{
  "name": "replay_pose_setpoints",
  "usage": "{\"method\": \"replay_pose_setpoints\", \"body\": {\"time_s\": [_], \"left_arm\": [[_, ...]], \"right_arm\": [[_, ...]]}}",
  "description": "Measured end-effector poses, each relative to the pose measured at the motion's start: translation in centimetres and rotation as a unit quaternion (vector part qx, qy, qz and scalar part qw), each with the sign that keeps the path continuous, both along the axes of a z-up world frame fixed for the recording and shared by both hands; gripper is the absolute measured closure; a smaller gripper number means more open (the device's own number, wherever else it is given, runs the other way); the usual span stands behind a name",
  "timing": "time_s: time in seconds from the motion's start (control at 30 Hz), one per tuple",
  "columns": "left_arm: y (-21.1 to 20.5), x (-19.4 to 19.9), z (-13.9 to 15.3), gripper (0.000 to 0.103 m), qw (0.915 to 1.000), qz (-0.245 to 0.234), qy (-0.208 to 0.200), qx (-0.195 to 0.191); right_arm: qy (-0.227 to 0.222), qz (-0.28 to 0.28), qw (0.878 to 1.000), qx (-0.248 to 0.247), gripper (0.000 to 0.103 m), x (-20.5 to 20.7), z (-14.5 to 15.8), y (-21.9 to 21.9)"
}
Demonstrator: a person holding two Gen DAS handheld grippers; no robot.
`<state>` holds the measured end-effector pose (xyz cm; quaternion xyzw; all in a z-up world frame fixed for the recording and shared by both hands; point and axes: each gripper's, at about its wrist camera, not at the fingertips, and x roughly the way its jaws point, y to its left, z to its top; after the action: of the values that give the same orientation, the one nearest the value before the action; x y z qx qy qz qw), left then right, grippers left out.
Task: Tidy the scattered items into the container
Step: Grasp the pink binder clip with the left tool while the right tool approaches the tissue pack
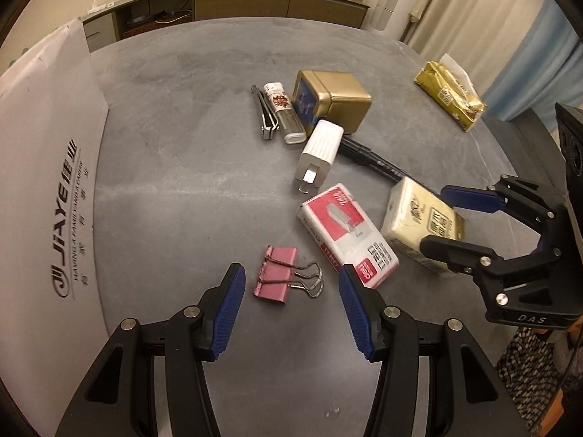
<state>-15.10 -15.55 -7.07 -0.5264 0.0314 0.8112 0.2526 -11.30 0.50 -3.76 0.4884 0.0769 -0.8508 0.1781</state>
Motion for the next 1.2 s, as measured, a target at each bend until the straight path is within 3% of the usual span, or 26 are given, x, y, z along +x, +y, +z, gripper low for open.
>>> {"method": "replay_pose_setpoints", "body": {"time_s": [0.2,0.4,0.63,0.83,0.97,1.1,1.2], "left_arm": [[-1.1,-0.1,0.0,0.048,0.9996,0.019,0.023,0.002],[-3.7,1.0,0.2,0.048,0.9957,0.066,0.060,-0.027],[-4.9,1.4,0.8,0.048,0.9938,0.096,0.056,-0.012],[-4.9,1.6,1.0,0.048,0.9893,0.108,0.081,-0.056],[-5.5,1.8,1.3,0.048,0.9858,0.133,0.088,-0.053],[-5.0,2.0,1.6,0.045,0.9898,0.120,0.076,-0.011],[-3.9,1.4,1.0,0.040,0.9914,0.113,0.064,-0.007]], "right_arm": [[-0.008,-0.002,1.000,-0.006,0.042,-0.5,-0.1,0.1],[-0.027,-0.028,0.999,-0.021,0.042,-1.0,-0.2,1.2],[-0.031,-0.018,0.999,-0.028,0.042,-0.7,-0.1,0.9],[-0.036,-0.012,0.999,-0.039,0.042,-0.2,-0.1,1.0],[-0.040,-0.014,0.998,-0.051,0.042,-0.3,0.0,1.3],[-0.033,-0.012,0.998,-0.047,0.042,-0.3,0.1,1.0],[-0.031,-0.013,0.999,-0.041,0.042,-0.3,0.0,0.9]]}}
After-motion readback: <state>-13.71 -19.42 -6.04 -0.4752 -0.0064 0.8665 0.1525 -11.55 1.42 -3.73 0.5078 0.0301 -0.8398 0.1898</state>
